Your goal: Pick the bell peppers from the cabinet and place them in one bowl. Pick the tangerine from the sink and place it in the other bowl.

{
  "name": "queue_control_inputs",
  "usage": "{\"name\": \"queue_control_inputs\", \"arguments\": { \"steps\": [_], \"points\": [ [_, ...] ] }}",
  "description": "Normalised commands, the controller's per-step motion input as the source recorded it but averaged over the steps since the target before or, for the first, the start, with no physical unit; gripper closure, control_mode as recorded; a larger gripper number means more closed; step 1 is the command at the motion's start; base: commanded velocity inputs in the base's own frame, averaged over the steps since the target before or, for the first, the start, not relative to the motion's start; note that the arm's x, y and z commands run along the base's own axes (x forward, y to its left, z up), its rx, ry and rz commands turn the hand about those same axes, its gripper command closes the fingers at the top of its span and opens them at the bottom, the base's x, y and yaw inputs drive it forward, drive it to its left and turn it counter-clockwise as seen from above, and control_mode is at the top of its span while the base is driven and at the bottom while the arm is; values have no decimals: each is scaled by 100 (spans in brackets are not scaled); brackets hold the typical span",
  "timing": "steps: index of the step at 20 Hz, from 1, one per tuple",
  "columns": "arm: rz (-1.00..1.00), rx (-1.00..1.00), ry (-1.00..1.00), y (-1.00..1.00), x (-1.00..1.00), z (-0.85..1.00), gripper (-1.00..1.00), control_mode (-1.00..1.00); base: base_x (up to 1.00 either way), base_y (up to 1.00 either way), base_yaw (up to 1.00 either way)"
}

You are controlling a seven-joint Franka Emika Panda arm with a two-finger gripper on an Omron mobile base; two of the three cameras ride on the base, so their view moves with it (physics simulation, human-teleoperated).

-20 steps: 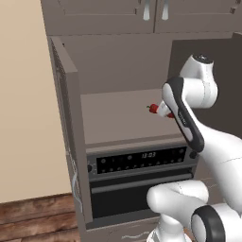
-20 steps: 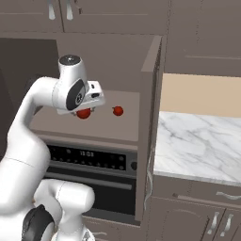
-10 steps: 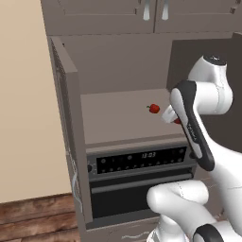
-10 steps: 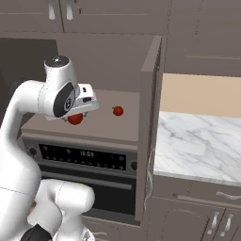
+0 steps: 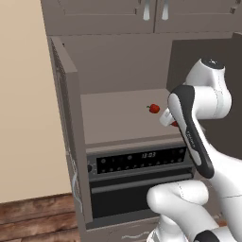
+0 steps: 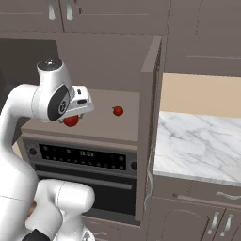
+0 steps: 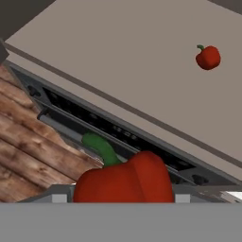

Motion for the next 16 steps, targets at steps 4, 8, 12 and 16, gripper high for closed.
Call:
{"name": "queue_control_inputs", "arguments": {
  "steps": [4, 8, 12, 16],
  "points": [
    [0, 0, 0, 0, 0, 0, 100, -100, 0, 0, 0],
    [0, 0, 0, 0, 0, 0, 100, 100, 0, 0, 0],
    [0, 0, 0, 0, 0, 0, 100, 100, -5, 0, 0],
    [0, 0, 0, 0, 0, 0, 100, 100, -92, 0, 0]
  ]
}}
